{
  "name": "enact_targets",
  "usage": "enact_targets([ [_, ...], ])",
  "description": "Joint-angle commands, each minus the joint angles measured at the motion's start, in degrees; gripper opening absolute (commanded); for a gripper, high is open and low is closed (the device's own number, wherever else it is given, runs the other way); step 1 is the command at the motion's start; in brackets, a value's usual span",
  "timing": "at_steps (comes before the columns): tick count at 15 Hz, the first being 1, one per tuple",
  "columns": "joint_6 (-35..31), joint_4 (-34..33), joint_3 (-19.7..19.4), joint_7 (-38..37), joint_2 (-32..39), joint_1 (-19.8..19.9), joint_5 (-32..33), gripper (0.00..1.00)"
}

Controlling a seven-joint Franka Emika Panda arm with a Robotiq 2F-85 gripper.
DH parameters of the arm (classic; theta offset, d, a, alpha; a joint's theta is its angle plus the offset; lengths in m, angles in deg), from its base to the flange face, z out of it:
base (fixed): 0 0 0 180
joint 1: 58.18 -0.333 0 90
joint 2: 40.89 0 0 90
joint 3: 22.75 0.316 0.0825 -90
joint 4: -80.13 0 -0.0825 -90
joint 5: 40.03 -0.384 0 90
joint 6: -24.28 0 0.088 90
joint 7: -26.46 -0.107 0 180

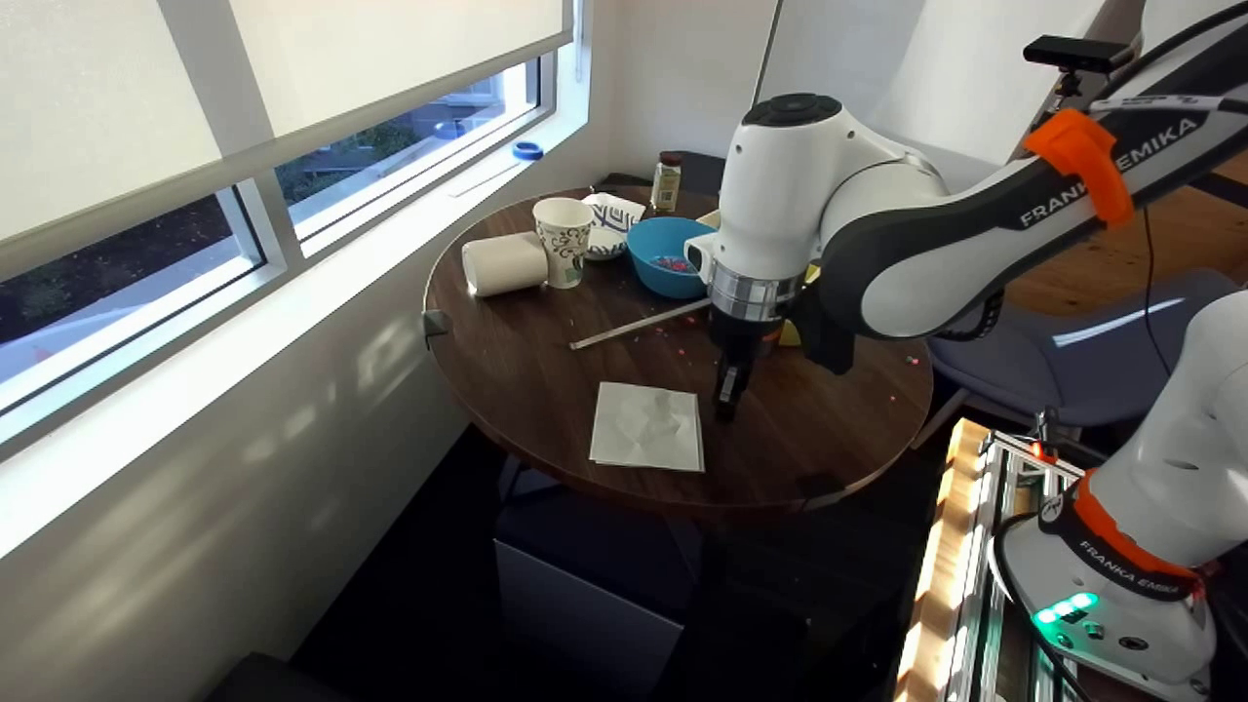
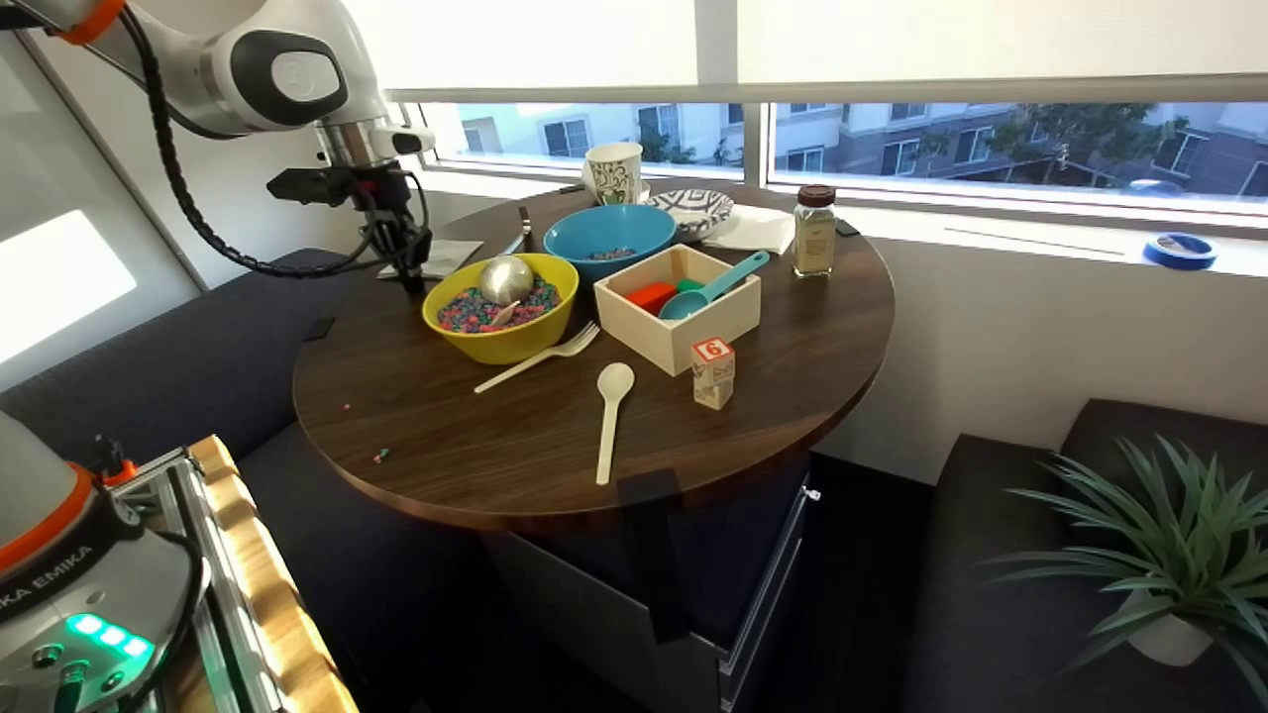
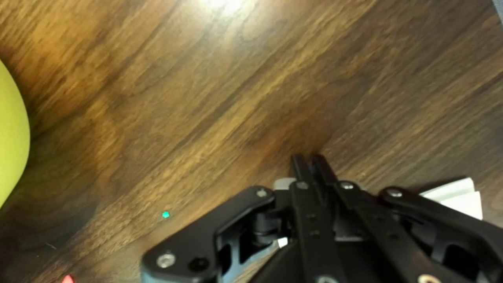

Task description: Put the cereal crumbs in the yellow bowl

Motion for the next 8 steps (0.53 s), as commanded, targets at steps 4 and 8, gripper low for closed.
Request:
enact_targets([
  [4,3.48,1.59,0.31,-5.70,-5.75,0.38,4.33,0.07],
  [8,6.78,3.04,0.89,-13.68,-13.32,2.23,8.87,0.07],
])
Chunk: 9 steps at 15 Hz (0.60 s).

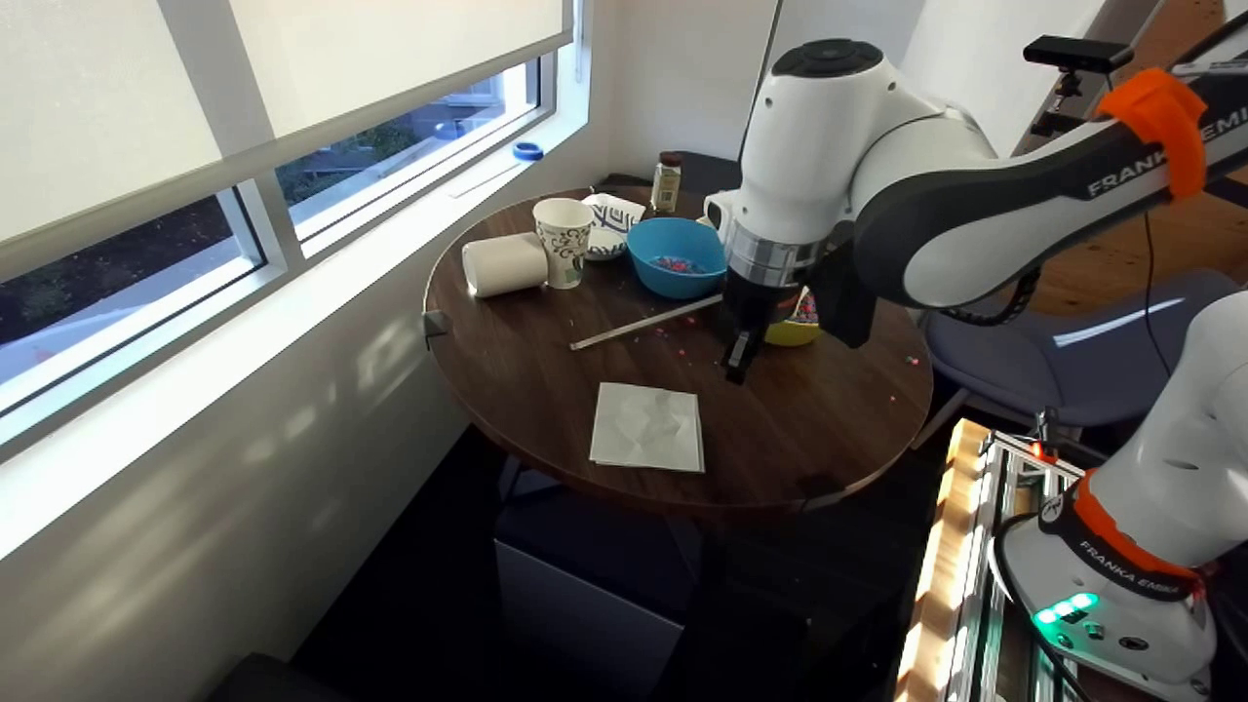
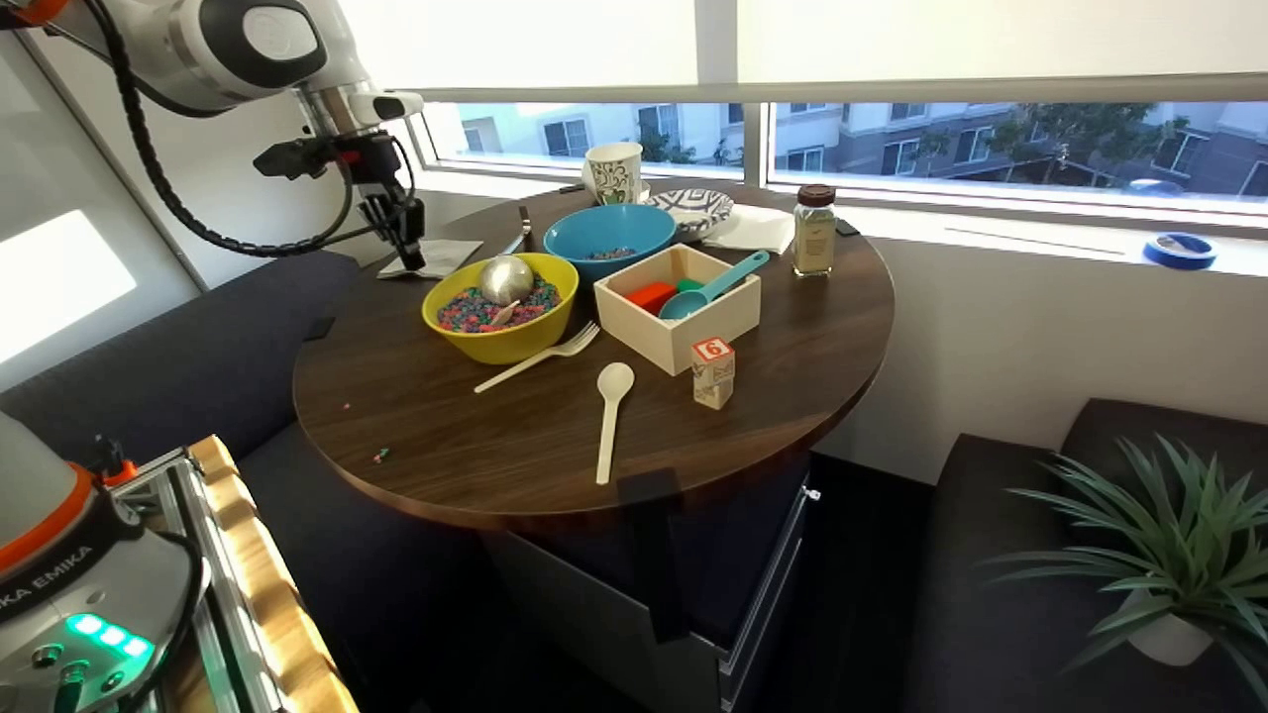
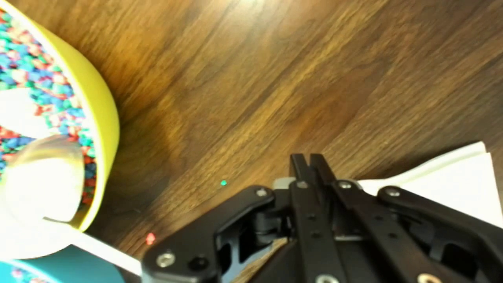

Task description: Put the cereal crumbs in the yellow bowl

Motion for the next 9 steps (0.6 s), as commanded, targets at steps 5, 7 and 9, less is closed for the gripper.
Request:
enact_targets([
  [5,9.68,4.04,0.91,-16.48,-15.02,7.51,9.69,0.06],
  [7,10.12,3.97,0.90,-18.48,-15.56,9.93,11.57,0.06],
  [9,9.06,4.25,0.80,-20.26,-15.46,12.03,13.20,0.06],
])
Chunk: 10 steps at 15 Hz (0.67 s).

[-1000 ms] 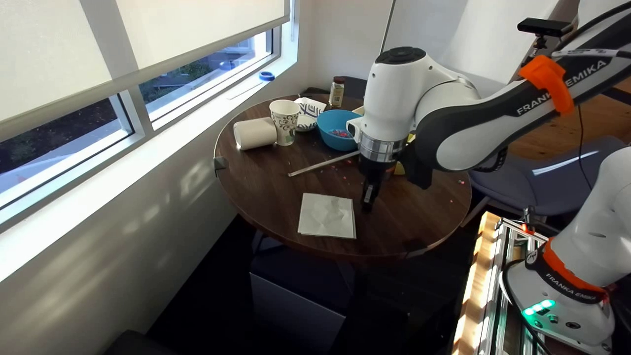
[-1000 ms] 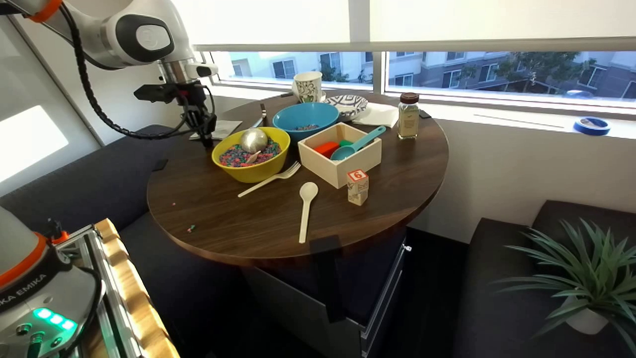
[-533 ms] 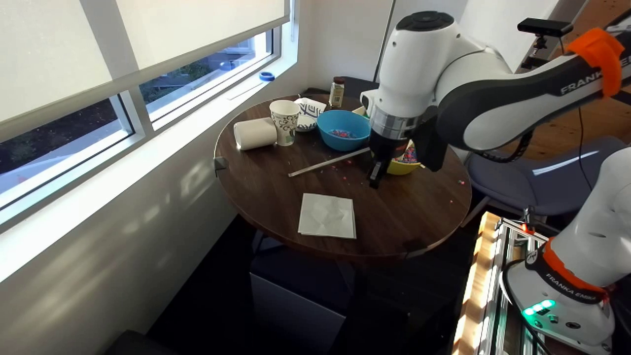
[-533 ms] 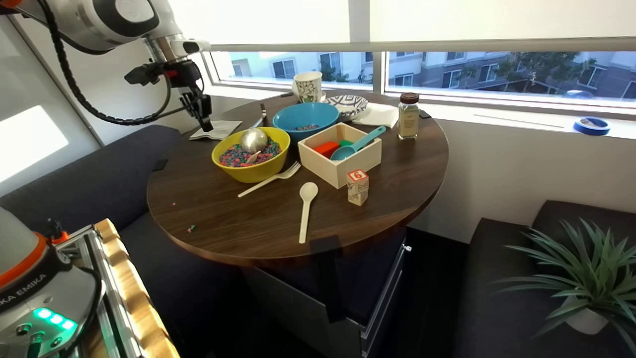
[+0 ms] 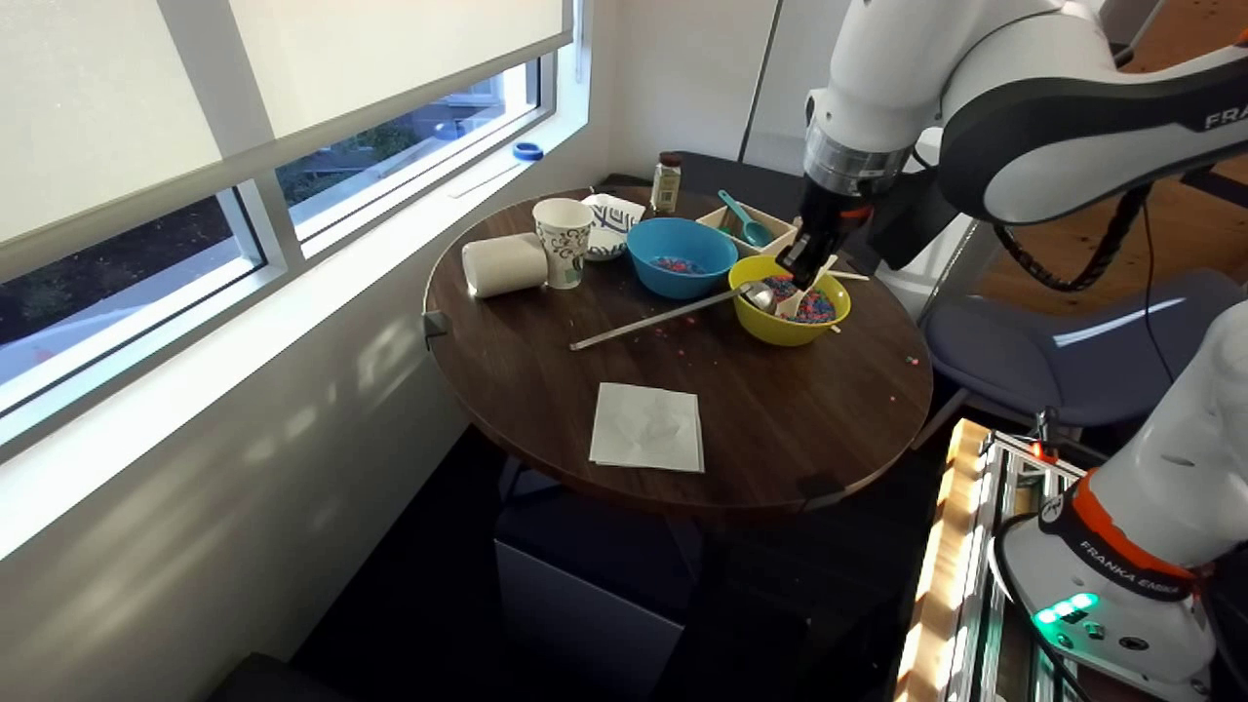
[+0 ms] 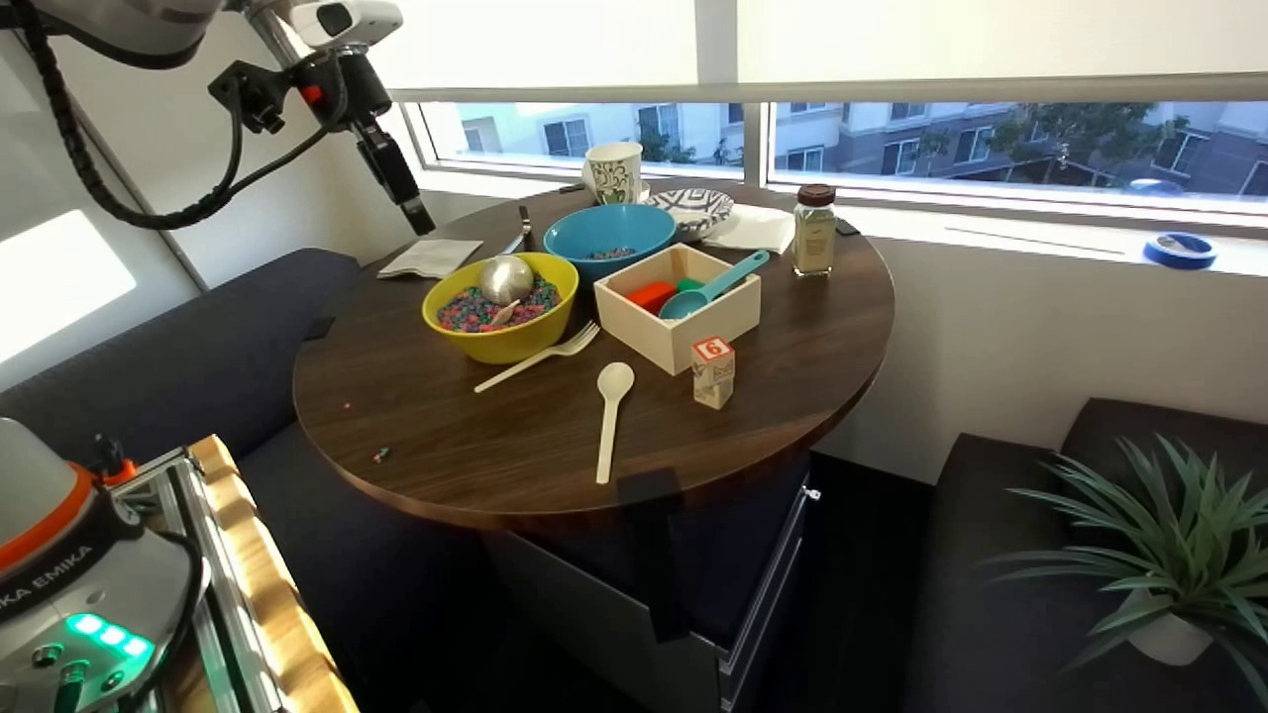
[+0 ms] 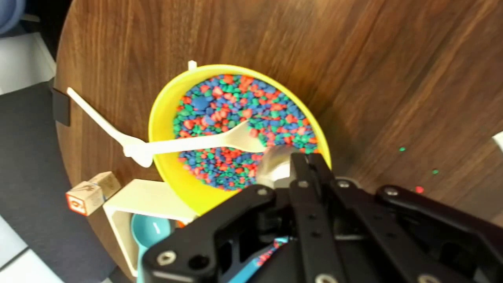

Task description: Put the cereal crumbs in the yellow bowl

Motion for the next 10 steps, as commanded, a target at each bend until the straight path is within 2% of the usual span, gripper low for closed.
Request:
enact_targets([
  [1,-1.26,1.52,0.29,-3.96,-0.62,3.30,3.12,0.06],
  [3,-1.62,1.43,0.68,-5.75,0.06,4.79,5.35,0.08],
  [4,-1.95,1.35,0.47,-5.72,0.23,4.85,5.69,0.31],
  [6,-1.37,1.09,0.67,-6.63,0.35,5.02,6.93,0.38],
  [10,-2.38,1.11,0.33,-5.98,0.00,3.49,6.23,0.69],
])
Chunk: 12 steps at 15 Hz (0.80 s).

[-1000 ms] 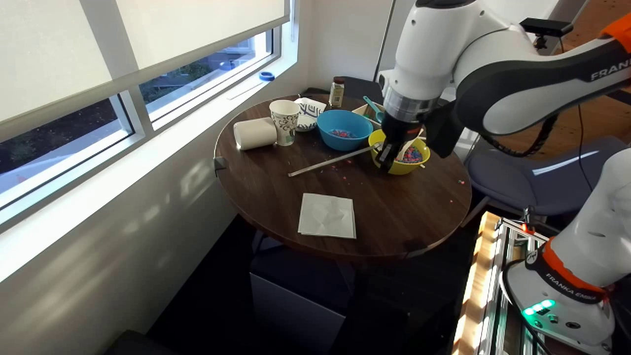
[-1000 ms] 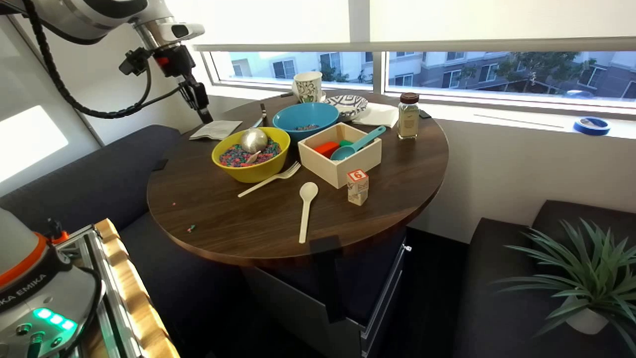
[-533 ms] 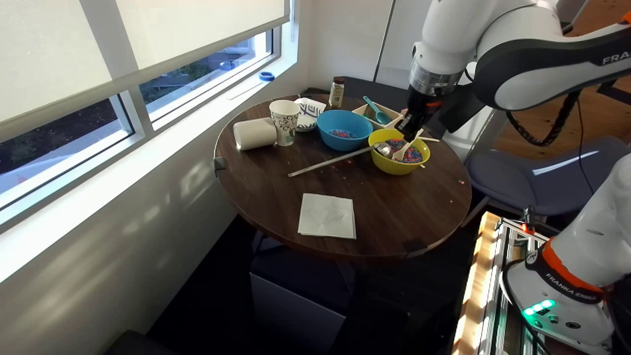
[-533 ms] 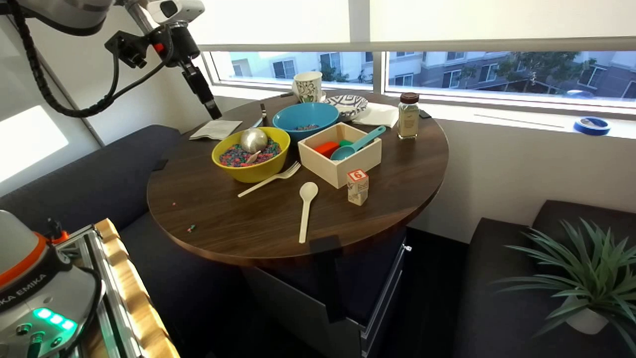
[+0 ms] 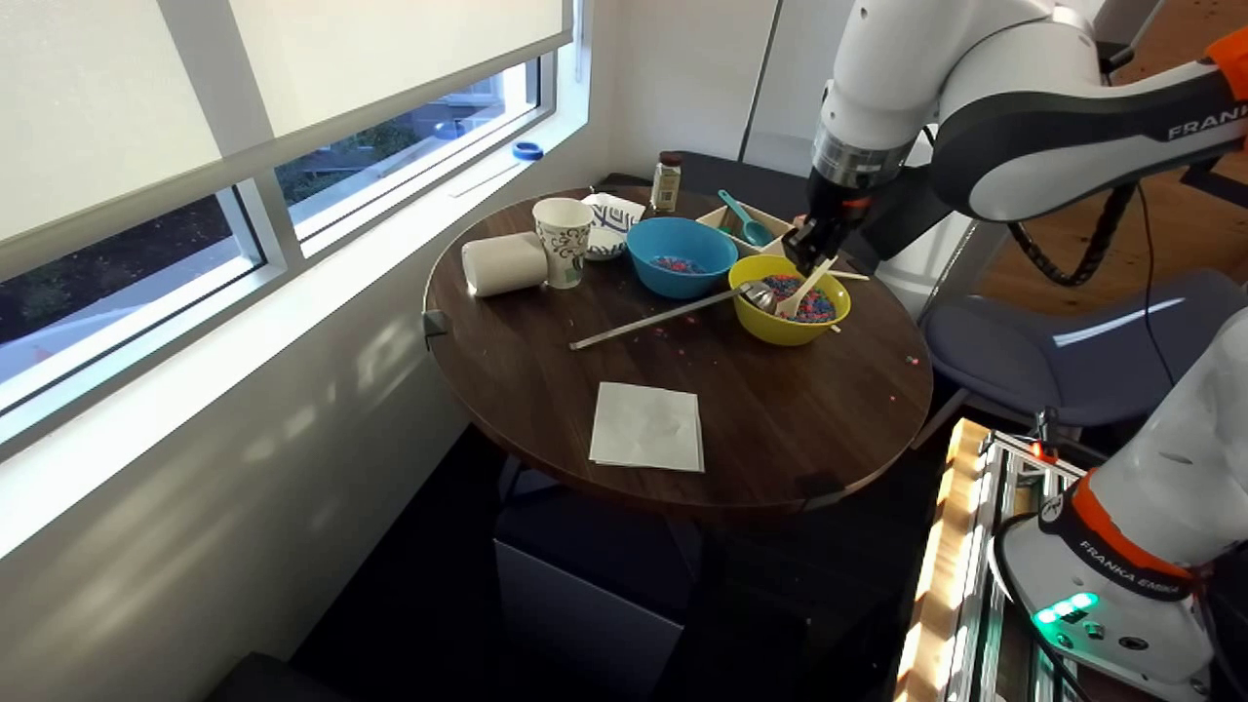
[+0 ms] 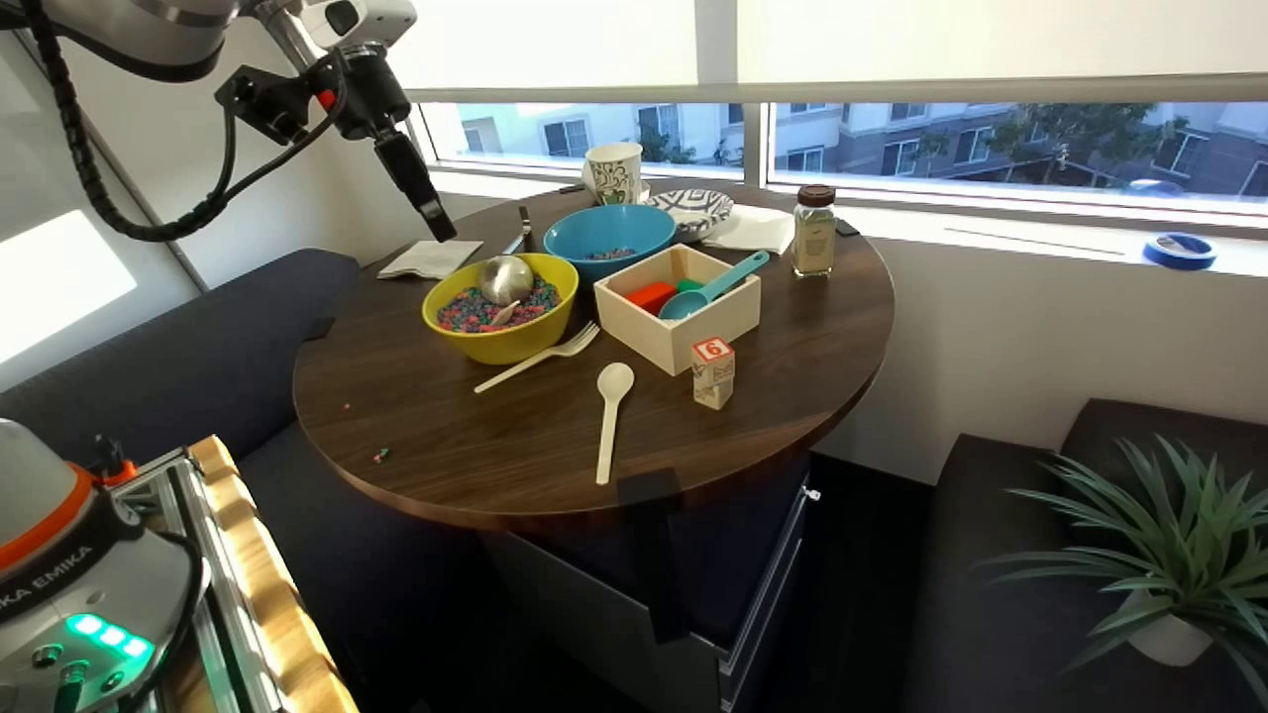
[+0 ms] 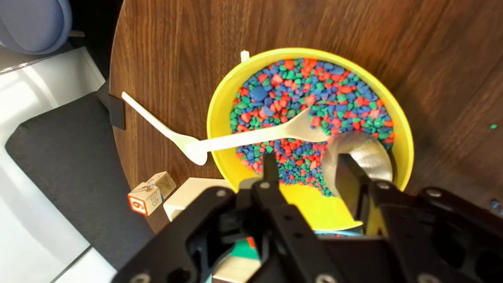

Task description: Put the cereal crumbs in the yellow bowl

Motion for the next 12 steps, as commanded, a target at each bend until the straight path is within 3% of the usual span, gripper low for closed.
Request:
enact_targets([
  [1,-3.13,0.63,0.05,0.38,-0.02,-1.65,-0.55,0.76],
  [4,-9.57,-0.06,-0.15,2.74,2.02,-3.46,-2.40,0.98],
  [9,-24.24,-2.23,-2.42,10.34,10.61,-5.51,-11.91,1.00],
  [12,-25.67,-4.96,-3.68,17.84,16.43,-7.52,-21.75,1.00],
])
